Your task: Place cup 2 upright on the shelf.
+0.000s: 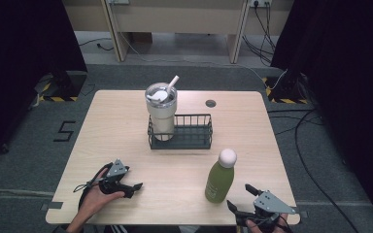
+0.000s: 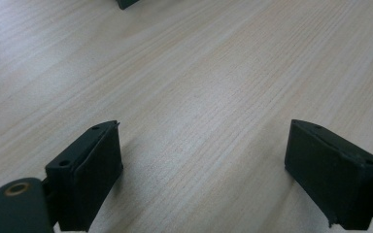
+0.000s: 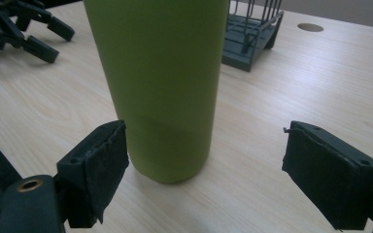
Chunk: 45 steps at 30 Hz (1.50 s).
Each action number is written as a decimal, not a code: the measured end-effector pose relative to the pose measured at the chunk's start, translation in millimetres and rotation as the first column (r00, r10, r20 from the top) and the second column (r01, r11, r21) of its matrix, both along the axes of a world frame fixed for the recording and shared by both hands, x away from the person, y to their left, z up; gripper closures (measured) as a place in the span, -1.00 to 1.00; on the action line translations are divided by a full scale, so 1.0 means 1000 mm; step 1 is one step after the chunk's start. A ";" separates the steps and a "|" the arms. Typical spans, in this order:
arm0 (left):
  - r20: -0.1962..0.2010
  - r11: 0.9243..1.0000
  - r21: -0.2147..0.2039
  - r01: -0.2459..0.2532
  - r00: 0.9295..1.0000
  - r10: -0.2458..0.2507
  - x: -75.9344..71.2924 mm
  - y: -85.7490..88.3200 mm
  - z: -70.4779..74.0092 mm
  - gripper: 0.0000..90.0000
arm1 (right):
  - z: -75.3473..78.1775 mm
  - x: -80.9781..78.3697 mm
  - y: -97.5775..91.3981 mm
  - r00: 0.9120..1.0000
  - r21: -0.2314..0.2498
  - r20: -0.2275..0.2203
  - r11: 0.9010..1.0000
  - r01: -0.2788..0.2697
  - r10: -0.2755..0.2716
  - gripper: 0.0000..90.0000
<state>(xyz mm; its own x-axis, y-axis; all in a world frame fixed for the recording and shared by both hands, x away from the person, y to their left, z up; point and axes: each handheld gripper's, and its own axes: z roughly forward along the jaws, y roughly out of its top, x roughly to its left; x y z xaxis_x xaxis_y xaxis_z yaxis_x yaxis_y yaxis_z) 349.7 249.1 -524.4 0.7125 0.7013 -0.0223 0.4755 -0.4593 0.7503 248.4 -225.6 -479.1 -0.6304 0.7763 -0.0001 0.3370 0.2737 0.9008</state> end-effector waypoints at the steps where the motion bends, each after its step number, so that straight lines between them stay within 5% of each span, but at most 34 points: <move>1: 0.000 1.000 0.000 0.000 1.000 0.000 0.000 0.000 0.000 -0.72 | 0.000 0.000 0.000 1.000 0.008 0.002 1.000 -0.004 0.004 -0.64; 27: -0.001 1.000 -0.001 -0.002 1.000 0.002 0.000 0.000 0.000 -0.73 | 0.001 0.015 0.026 0.992 0.043 0.070 0.993 -0.111 0.108 -0.67; 45: 0.001 1.000 0.000 -0.004 1.000 0.004 0.000 0.000 0.000 -0.73 | 0.000 0.034 0.040 0.987 0.045 0.110 0.991 -0.123 0.118 -0.66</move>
